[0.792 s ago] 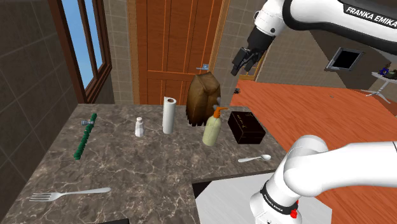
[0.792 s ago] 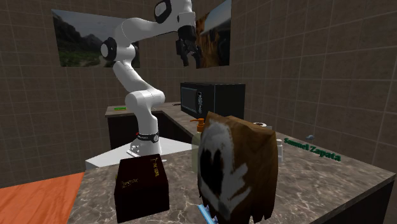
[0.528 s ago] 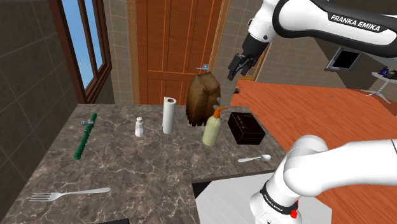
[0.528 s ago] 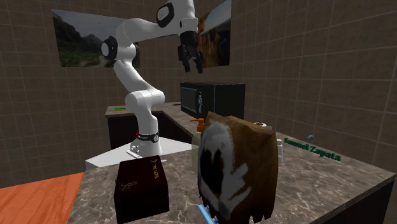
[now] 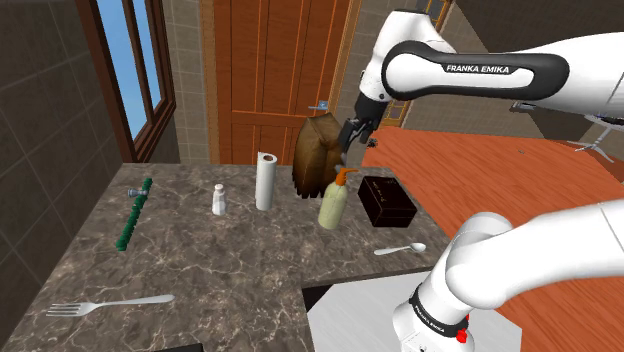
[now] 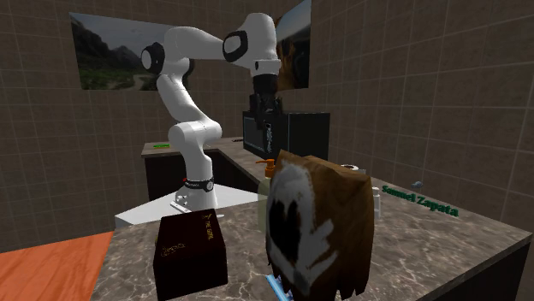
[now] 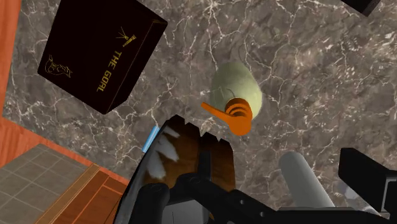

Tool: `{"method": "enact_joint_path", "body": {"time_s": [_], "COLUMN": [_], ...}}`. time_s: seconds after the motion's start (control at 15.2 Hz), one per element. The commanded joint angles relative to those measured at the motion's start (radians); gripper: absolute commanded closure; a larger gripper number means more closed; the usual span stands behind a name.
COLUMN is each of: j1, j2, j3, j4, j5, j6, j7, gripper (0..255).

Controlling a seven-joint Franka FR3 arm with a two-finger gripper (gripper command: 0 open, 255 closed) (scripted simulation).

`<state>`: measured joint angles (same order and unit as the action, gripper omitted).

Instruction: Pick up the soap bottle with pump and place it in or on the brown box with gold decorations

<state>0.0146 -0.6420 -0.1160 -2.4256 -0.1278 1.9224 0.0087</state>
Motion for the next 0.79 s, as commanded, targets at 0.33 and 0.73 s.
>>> {"method": "enact_joint_path", "body": {"time_s": [0.33,0.73], "j1": [-0.001,-0.004], "j2": [0.189,0.226], "j3": [-0.037,-0.046], "j4": [-0.051,-0.103], "j5": [-0.015,-0.02], "j6": [0.158,0.247], "j7": [-0.029,-0.028], "gripper": [0,0]}}
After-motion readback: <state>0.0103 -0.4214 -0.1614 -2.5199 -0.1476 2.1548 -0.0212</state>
